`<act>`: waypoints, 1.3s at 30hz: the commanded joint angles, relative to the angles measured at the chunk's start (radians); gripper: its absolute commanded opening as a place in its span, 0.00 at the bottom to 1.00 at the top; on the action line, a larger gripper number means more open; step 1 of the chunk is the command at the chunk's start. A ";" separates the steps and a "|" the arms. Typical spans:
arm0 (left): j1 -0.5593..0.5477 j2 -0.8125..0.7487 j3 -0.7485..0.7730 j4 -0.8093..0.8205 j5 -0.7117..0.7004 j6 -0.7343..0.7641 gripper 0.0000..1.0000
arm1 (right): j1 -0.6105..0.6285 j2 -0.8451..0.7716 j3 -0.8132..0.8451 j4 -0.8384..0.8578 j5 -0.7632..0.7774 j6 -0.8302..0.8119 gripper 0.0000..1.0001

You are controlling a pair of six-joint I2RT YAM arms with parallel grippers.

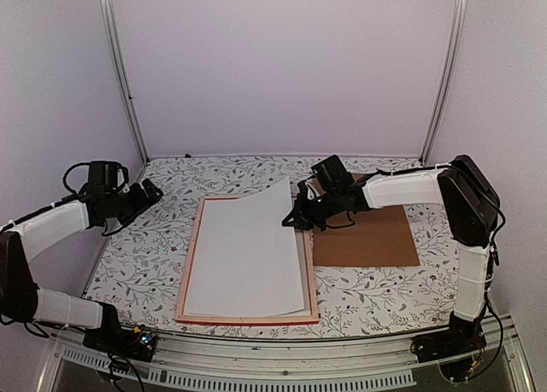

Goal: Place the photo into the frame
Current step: Place the photo on the glass panel.

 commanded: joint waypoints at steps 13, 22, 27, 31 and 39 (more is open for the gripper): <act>0.000 0.015 0.000 0.022 0.028 0.006 1.00 | 0.016 0.045 0.021 -0.036 0.050 -0.022 0.14; -0.012 0.021 0.006 0.026 0.032 0.000 1.00 | 0.026 0.037 0.068 -0.135 0.130 -0.053 0.24; -0.020 0.023 0.006 0.025 0.032 0.000 1.00 | 0.026 0.037 0.082 -0.169 0.166 -0.070 0.30; -0.026 0.026 0.005 0.027 0.032 0.001 1.00 | 0.026 0.039 0.094 -0.193 0.202 -0.084 0.35; -0.038 0.020 -0.002 0.026 0.045 0.010 1.00 | 0.015 0.019 0.121 -0.305 0.346 -0.118 0.51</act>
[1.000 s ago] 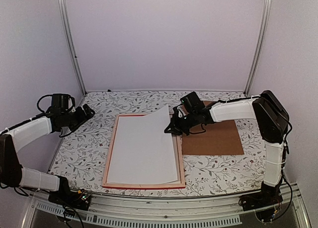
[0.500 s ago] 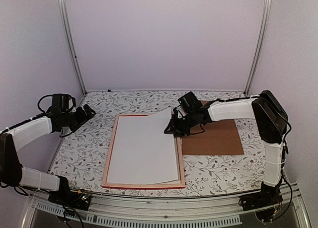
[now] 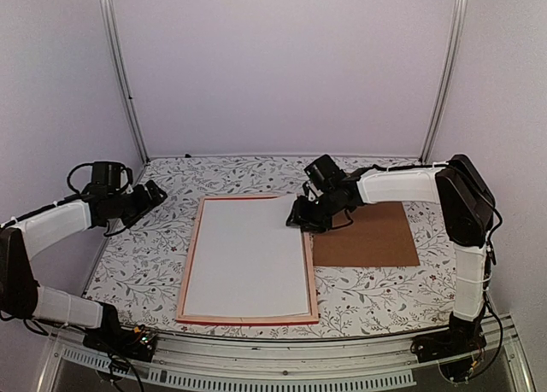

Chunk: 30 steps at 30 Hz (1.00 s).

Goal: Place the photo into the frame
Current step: Place the photo on the glass panel, then move the frame body to the center of the board.

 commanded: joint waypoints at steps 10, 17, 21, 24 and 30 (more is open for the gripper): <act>-0.194 -0.016 0.056 0.060 0.054 0.071 1.00 | -0.128 -0.167 -0.065 -0.180 0.318 -0.110 0.76; -0.431 0.054 0.165 0.106 0.032 0.081 0.99 | -0.315 -0.290 -0.225 -0.175 0.372 -0.183 0.79; -0.547 0.187 0.282 0.089 0.014 0.079 1.00 | -0.415 -0.335 -0.295 -0.149 0.351 -0.220 0.79; -0.639 0.301 0.388 0.058 -0.049 0.092 1.00 | -0.479 -0.361 -0.331 -0.130 0.337 -0.238 0.79; -0.784 0.555 0.659 -0.024 -0.126 0.138 1.00 | -0.576 -0.406 -0.392 -0.095 0.306 -0.271 0.79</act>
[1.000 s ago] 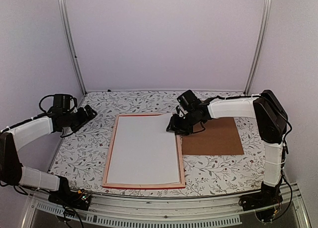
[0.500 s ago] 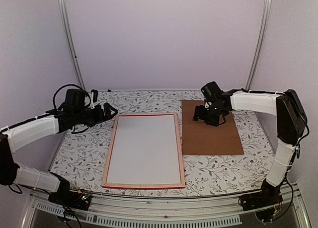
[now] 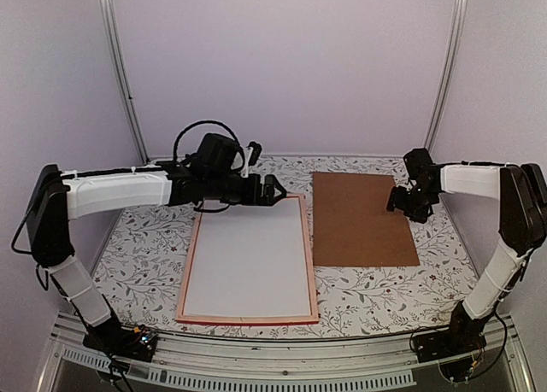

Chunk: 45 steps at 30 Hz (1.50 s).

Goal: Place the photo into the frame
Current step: Move the frame body to the center of the board.

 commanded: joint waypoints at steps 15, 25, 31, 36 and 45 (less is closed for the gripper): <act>-0.195 0.722 0.784 -0.309 -0.115 0.076 0.98 | -0.106 -0.104 -0.156 0.120 -0.072 -0.057 0.80; -0.201 0.838 0.859 -0.312 -0.078 0.028 0.98 | -0.107 -0.106 -0.205 0.159 -0.112 -0.055 0.80; -0.200 0.899 0.908 -0.373 -0.145 0.017 0.96 | -0.107 -0.100 -0.198 0.160 -0.112 -0.061 0.80; -0.192 0.892 0.894 -0.422 -0.239 0.002 0.96 | -0.107 -0.096 -0.197 0.159 -0.108 -0.067 0.80; -0.178 0.876 0.875 -0.401 -0.248 -0.004 0.97 | -0.115 -0.081 -0.194 0.161 -0.120 -0.079 0.80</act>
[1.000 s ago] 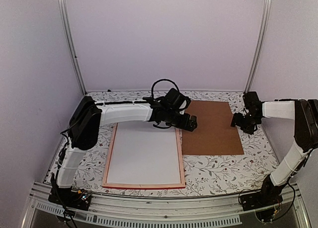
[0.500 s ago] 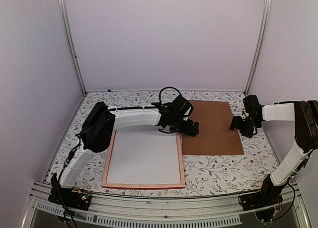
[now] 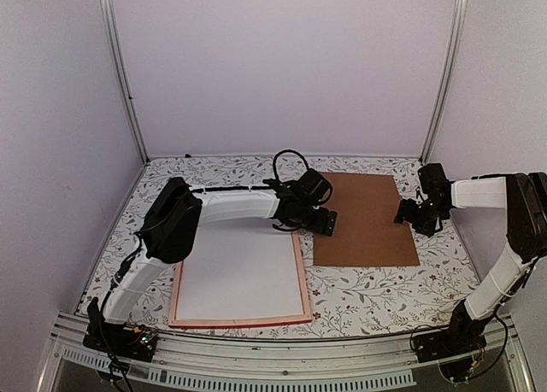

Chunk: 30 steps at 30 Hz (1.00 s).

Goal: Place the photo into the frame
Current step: Move the frame body to the center of the board, then pick up the backboard from the center of the board.

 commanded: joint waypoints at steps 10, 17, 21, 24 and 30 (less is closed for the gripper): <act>0.007 0.068 0.025 -0.023 0.166 -0.066 0.94 | -0.032 0.062 0.001 0.057 -0.081 -0.039 0.78; 0.006 0.071 -0.007 0.026 0.236 -0.097 0.91 | -0.043 0.114 0.006 0.082 -0.135 -0.055 0.77; 0.005 0.048 -0.060 0.075 0.277 -0.120 0.89 | -0.044 0.099 -0.012 0.102 -0.200 -0.059 0.72; 0.003 0.021 -0.106 0.111 0.293 -0.131 0.89 | -0.043 0.057 -0.016 0.111 -0.249 -0.059 0.67; 0.001 -0.040 -0.206 0.170 0.318 -0.146 0.87 | -0.043 -0.054 0.009 0.105 -0.399 -0.059 0.55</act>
